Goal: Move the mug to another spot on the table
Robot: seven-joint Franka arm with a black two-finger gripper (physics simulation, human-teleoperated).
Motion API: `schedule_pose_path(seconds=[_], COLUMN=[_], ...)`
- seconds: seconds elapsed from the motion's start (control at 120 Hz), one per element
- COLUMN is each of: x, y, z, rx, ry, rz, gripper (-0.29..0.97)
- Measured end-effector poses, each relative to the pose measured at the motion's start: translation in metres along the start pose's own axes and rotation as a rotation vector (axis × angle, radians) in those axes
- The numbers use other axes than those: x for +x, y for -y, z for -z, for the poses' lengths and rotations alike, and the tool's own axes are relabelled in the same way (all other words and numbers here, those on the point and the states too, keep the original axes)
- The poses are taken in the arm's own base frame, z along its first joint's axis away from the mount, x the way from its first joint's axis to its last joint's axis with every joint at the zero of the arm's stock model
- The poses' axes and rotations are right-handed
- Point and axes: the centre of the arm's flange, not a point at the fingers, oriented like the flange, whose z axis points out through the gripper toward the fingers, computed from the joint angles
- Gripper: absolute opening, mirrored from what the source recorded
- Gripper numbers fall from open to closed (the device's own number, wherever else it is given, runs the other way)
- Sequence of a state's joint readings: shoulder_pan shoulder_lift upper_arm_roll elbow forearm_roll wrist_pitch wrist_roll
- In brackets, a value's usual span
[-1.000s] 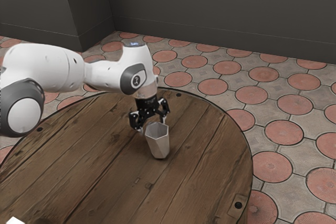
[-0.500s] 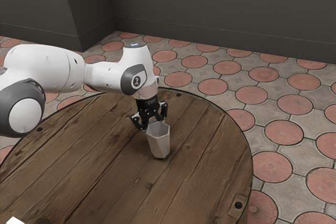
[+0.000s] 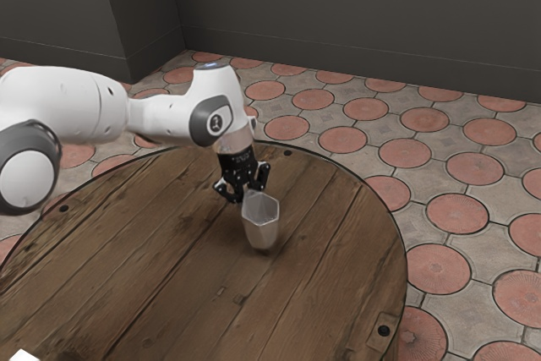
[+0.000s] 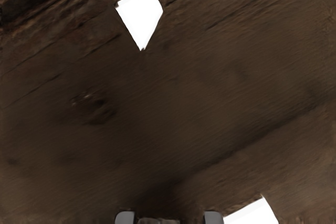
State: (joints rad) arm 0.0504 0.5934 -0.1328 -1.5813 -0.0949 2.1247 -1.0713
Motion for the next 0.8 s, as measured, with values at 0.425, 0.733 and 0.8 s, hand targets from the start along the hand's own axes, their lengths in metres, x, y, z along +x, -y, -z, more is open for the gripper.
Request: schedule_pose_path(seconds=[0.425, 0.733, 0.8], x=[0.013, 0.029, 0.035], y=[0.074, 0.127, 0.132], z=[0.034, 0.026, 0.024], rx=[0.032, 0.059, 0.052], ry=[0.183, 0.247, 0.262], rz=[0.044, 0.094, 0.105], gripper=[-0.02, -0.03, -0.03])
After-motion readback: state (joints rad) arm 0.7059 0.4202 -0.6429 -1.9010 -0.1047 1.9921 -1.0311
